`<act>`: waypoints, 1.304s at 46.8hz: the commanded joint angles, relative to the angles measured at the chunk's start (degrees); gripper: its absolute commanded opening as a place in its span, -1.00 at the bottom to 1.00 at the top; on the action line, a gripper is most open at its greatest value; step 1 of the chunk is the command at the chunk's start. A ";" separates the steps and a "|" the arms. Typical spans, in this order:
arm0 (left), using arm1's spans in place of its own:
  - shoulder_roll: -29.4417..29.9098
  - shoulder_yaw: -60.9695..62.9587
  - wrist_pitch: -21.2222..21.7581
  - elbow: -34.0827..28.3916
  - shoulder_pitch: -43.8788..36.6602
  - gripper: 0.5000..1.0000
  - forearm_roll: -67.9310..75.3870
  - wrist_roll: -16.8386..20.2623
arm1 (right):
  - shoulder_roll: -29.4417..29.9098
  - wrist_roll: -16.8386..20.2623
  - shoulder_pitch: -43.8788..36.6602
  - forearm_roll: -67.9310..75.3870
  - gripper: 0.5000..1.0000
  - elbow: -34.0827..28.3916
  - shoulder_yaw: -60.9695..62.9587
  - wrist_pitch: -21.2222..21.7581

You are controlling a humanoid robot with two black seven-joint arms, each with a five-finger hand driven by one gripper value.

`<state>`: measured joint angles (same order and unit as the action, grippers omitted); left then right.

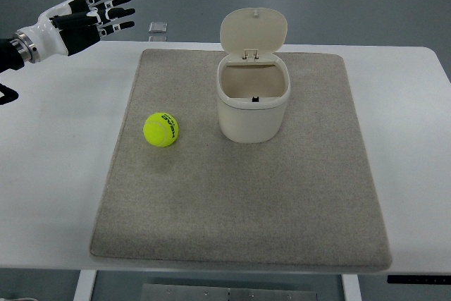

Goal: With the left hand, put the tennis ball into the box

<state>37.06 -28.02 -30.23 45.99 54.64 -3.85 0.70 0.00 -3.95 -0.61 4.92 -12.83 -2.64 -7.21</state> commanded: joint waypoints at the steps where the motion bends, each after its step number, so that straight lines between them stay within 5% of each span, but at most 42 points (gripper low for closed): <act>1: -0.24 -0.46 0.00 0.06 -0.67 0.97 -0.19 0.18 | 0.00 0.00 0.00 0.00 0.60 0.00 0.00 0.00; 35: 0.64 -0.63 -1.58 -0.11 -1.20 0.97 8.49 0.79 | 0.00 0.00 0.00 0.00 0.60 0.00 0.00 0.00; 61: 1.26 -3.80 -0.62 0.59 -2.87 0.96 55.78 21.79 | 0.00 0.00 0.00 0.00 0.60 0.00 0.00 0.00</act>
<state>38.26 -31.84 -31.44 46.28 52.07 47.60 20.85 0.00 -3.96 -0.62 4.92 -12.83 -2.64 -7.21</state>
